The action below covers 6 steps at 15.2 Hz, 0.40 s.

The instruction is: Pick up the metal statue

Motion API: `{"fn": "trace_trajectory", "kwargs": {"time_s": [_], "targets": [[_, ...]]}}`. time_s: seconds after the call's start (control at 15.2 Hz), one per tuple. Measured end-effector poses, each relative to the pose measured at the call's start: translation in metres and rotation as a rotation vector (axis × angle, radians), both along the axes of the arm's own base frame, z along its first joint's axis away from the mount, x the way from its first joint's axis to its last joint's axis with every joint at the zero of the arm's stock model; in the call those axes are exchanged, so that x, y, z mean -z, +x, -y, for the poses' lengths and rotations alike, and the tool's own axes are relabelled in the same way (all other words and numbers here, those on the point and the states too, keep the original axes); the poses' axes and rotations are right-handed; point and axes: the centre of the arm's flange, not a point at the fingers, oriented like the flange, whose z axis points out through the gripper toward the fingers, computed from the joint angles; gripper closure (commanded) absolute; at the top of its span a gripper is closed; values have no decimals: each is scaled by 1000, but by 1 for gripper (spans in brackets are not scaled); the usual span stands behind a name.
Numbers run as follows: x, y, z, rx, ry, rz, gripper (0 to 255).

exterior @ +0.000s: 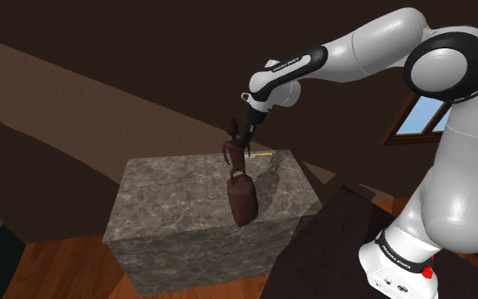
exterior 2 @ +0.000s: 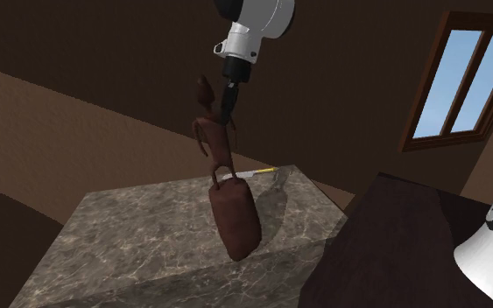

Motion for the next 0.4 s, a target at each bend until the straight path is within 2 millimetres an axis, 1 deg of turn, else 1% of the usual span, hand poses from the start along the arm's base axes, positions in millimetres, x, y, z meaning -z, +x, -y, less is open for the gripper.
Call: {"fn": "trace_trajectory", "kwargs": {"time_s": [0.4], "targets": [[-30, -1, -1, 0, 0, 1, 255]]}}
